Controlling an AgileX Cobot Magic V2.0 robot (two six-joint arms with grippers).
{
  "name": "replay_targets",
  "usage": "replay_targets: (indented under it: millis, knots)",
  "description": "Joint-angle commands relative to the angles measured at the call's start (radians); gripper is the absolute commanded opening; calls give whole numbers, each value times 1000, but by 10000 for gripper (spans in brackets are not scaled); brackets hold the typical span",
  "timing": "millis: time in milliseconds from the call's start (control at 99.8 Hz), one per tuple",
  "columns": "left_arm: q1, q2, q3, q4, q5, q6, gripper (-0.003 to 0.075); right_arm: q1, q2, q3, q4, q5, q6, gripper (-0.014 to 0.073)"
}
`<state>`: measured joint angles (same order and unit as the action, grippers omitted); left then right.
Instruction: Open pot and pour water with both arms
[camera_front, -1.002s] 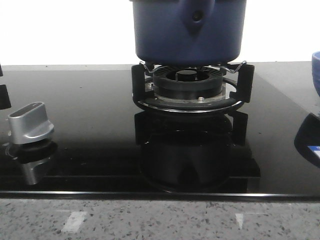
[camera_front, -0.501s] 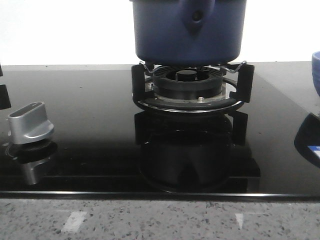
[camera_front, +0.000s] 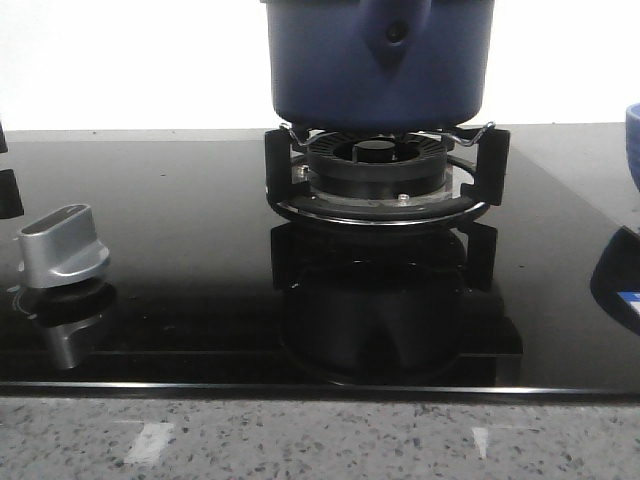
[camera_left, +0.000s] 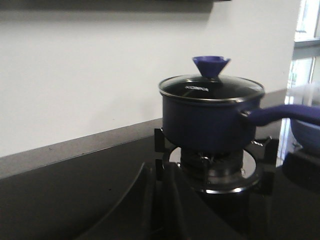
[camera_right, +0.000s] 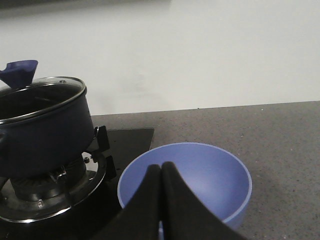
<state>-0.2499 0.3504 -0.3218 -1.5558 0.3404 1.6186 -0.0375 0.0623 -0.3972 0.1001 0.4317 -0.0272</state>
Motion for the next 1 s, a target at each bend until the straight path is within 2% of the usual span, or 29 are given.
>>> replay_targets:
  millis: [0, 80, 180, 280, 320, 411, 541, 641, 731, 831, 992]
  knots:
    - [22, -41, -25, 204, 80, -161, -20, 4, 12, -25, 0, -81, -11, -70]
    - [60, -90, -18, 480, 74, -459, -20, 4, 12, -25, 0, -81, -11, -70]
    - [99, -156, 12, 837, 18, -922, -20, 4, 12, -25, 0, -81, -11, -70]
    - [111, -221, 67, 1162, -69, -1271, -20, 4, 12, -25, 0, -81, -11, -70]
    - [111, -239, 90, 1239, -96, -1345, -20, 4, 12, -25, 0, -81, -11, -70]
    - [111, -284, 155, 1350, -147, -1435, -20, 4, 12, -25, 0, -81, -11, -70]
    - [111, -350, 257, 1351, -258, -1450, -20, 4, 12, -25, 0, -81, -11, -70]
    - [124, -383, 299, 1351, -270, -1474, -20, 4, 12, -25, 0, -81, -11, -70]
    - [158, -381, 324, 1353, -225, -1532, -20, 4, 12, -25, 0, -81, -11, -70]
    - [205, -381, 355, 1355, -215, -1532, -20, 4, 12, -25, 0, -81, -11, -70]
    - [236, -381, 355, 1357, -94, -1532, -20, 4, 12, -25, 0, -81, -11, -70]
